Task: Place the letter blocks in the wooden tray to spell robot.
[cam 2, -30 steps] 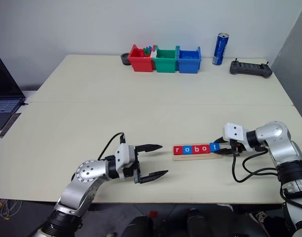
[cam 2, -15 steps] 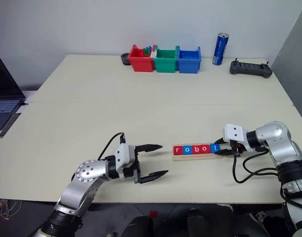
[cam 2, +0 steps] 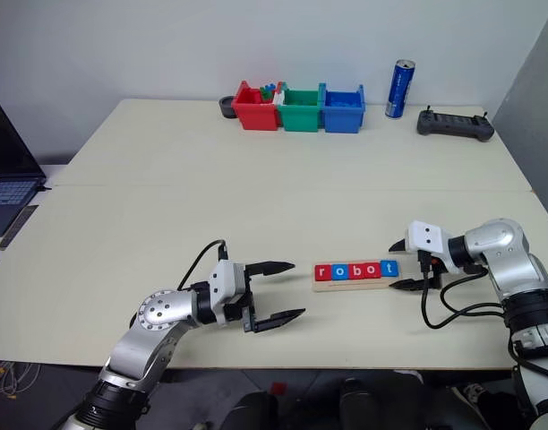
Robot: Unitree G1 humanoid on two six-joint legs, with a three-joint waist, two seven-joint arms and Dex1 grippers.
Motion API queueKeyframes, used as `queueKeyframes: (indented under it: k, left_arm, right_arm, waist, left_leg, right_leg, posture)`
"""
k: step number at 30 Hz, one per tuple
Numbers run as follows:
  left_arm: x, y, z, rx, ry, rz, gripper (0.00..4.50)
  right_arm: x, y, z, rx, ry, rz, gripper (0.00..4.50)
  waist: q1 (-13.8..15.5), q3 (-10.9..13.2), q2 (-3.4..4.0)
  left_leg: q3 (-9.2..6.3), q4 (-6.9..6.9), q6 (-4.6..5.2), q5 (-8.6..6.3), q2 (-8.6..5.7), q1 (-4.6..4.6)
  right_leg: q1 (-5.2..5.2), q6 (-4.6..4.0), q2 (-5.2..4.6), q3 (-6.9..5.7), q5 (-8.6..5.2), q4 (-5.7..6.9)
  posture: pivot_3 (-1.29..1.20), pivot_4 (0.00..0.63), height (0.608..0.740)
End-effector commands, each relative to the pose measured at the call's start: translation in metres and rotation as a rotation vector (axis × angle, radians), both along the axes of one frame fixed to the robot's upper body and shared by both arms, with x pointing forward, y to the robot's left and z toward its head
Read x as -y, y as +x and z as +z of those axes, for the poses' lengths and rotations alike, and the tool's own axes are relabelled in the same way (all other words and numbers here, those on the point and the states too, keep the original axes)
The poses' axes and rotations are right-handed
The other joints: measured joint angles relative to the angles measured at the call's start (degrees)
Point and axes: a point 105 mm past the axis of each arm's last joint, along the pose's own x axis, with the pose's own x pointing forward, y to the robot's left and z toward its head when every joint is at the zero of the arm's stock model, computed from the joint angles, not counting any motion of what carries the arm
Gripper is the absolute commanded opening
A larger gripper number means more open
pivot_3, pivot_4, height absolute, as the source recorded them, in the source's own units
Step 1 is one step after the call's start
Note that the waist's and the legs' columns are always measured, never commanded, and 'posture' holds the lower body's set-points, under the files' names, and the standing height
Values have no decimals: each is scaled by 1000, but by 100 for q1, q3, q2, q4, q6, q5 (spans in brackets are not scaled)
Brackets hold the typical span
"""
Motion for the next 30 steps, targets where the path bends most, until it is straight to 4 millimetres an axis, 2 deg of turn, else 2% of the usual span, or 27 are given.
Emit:
queueKeyframes:
  k: [1,7,10,18,21,30]
  left_arm:
    - [4,-2,9,42,-12,-19,4500]
    - [3,-1,9,42,-9,-22,4500]
    - [4,-1,10,44,-8,-23,4500]
    - [3,0,11,48,-4,-23,4500]
    - [2,-1,11,48,-3,-21,4500]
    - [2,0,11,49,-4,-19,4500]
  right_arm:
    - [6,0,24,63,15,-8,4466]
    - [19,0,22,83,-15,-58,4466]
    - [21,2,19,83,-16,-71,3889]
    - [20,6,10,96,-26,-75,943]
    - [20,8,8,104,-33,-75,26]
    - [14,13,4,126,-45,-64,26]
  waist:
    - [2,0,0]
    - [1,0,0]
    - [-1,0,0]
    - [-3,0,0]
    - [-2,0,0]
    - [-5,0,0]
  left_leg:
    - [0,0,0,0,0,0]
    - [0,0,0,0,0,0]
    - [1,0,0,0,0,0]
    - [2,0,0,0,0,0]
    - [2,0,0,0,0,0]
    - [2,0,0,0,0,0]
  right_leg:
    - [0,0,0,0,0,0]
    - [0,0,0,0,0,0]
    - [0,0,0,0,0,0]
    - [0,0,0,0,0,0]
    - [0,0,0,0,0,1]
    - [0,0,0,1,0,1]
  posture:
    - [0,150,740]
    - [0,150,740]
    - [0,150,740]
    - [0,150,740]
    - [0,150,740]
    - [0,150,740]
